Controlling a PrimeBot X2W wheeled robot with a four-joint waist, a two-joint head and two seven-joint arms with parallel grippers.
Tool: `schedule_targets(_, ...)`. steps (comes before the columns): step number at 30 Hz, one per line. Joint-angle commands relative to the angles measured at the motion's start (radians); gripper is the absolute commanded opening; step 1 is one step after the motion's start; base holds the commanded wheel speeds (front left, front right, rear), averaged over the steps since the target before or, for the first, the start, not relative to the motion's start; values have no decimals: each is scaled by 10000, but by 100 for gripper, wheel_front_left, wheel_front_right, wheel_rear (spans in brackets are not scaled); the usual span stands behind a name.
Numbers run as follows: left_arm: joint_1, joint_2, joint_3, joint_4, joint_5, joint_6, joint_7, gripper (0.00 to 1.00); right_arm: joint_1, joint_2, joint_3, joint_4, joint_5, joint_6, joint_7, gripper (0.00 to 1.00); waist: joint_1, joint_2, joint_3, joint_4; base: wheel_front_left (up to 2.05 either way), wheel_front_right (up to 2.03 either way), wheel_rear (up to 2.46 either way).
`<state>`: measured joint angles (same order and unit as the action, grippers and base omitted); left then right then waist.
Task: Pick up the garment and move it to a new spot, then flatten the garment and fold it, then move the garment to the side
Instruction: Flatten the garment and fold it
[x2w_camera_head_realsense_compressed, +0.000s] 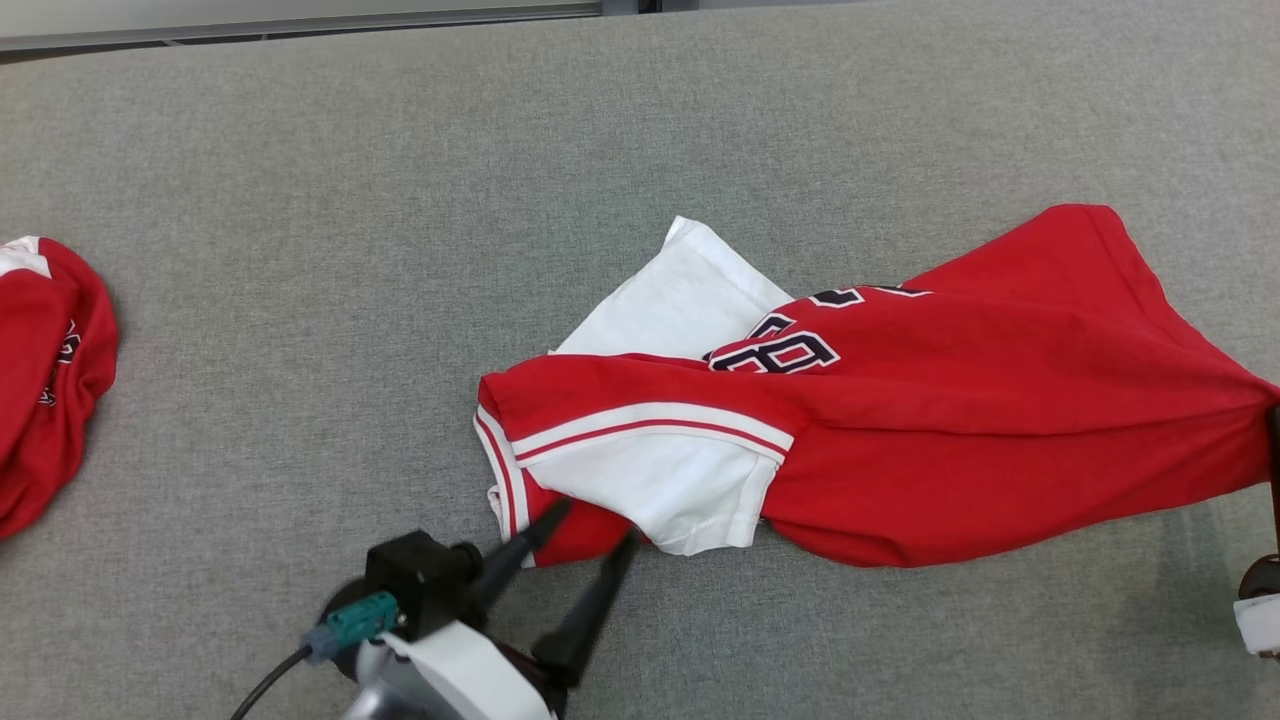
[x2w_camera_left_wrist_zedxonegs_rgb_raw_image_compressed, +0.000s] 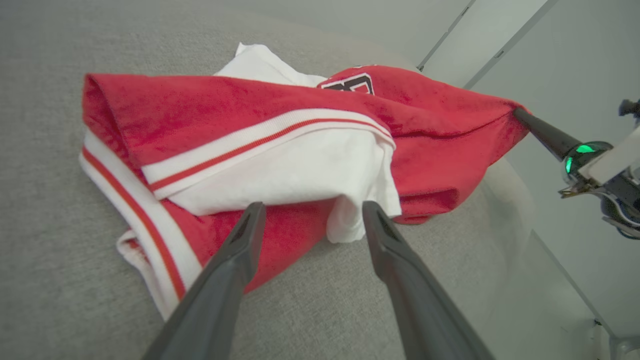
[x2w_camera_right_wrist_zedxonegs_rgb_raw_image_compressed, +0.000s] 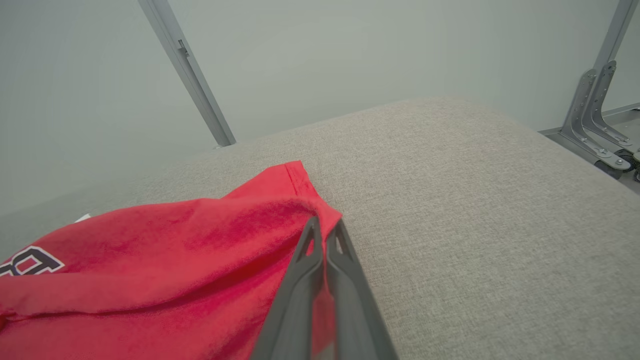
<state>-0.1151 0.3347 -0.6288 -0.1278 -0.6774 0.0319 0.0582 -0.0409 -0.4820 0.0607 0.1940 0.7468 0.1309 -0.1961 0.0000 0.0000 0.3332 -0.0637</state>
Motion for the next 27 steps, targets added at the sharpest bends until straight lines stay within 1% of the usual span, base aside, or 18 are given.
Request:
schedule_targets(1, -293, 111, 81, 54, 250, 151, -61, 100, -83, 32, -36, -37, -29, -5, 30, 0, 0, 0, 12, -5, 0, 0, 0)
schedule_targets(3, -496, 137, 27, 296, 804, 470, -131, 100, -107, 55, -12, -86, -25, -5, 70, 0, 0, 0, 39, -7, 0, 0, 0)
schedule_targets(4, -580, 74, 5, 466, 906, 571, -127, 100, -120, 69, 17, -108, -6, -5, 82, 0, 0, 0, 50, -6, 0, 0, 0)
schedule_targets(6, -865, -41, 26, 885, 978, 649, -113, 100, -170, 67, 108, -152, 63, -5, 74, 0, 0, 0, 76, -21, 0, 0, 0)
schedule_targets(9, -1232, 16, -159, 1492, 1381, 726, 68, 96, -277, 97, 323, -227, 111, -5, 119, 0, 0, 0, 96, -158, 0, 0, 0)
schedule_targets(10, -1296, -15, -220, 1556, 1407, 670, 89, 96, -308, 84, 344, -237, 133, -5, 125, 0, 0, 0, 99, -190, 0, 0, 0)
schedule_targets(12, -1407, -13, -304, 1591, 1380, 496, 77, 100, -322, 35, 370, -280, 185, -5, 106, 0, 0, 0, 106, -235, 0, 0, 0)
schedule_targets(13, -1431, 98, -298, 1615, 1441, 484, 79, 98, -333, 28, 397, -307, 211, -5, 83, 0, 0, 0, 111, -277, 0, 0, 0)
schedule_targets(16, -1357, 278, -246, 1457, 1624, 653, 43, 93, -316, 17, 440, -296, 294, -5, 7, 0, 0, 0, 121, -409, 0, 0, 0)
schedule_targets(17, -1290, 319, -262, 1314, 1644, 633, 47, 91, -279, 11, 432, -280, 300, -5, -13, 0, 0, 0, 123, -431, 0, 0, 0)
schedule_targets(19, -1177, 400, -220, 1023, 1578, 638, -27, 96, -186, 19, 400, -252, 348, -5, -80, 0, 0, 0, 125, -452, 0, 0, 0)
schedule_targets(20, -1190, 526, -211, 952, 1674, 672, -39, 95, -150, 26, 397, -248, 350, -5, -95, 0, 0, 0, 122, -457, 0, 0, 0)
schedule_targets(22, -1304, 598, -239, 979, 1851, 755, -21, 93, -138, 75, 456, -220, 348, -5, -97, 0, 0, 0, 125, -482, 0, 0, 0)
schedule_targets(24, -1485, 504, -298, 1121, 1903, 734, -14, 89, -234, 119, 587, -235, 366, -5, -57, 0, 0, 0, 129, -527, 0, 0, 0)
schedule_targets(27, -1748, 442, -437, 1503, 1976, 574, 68, 80, -395, 122, 720, -267, 401, -5, -46, 0, 0, 0, 132, -614, 0, 0, 0)
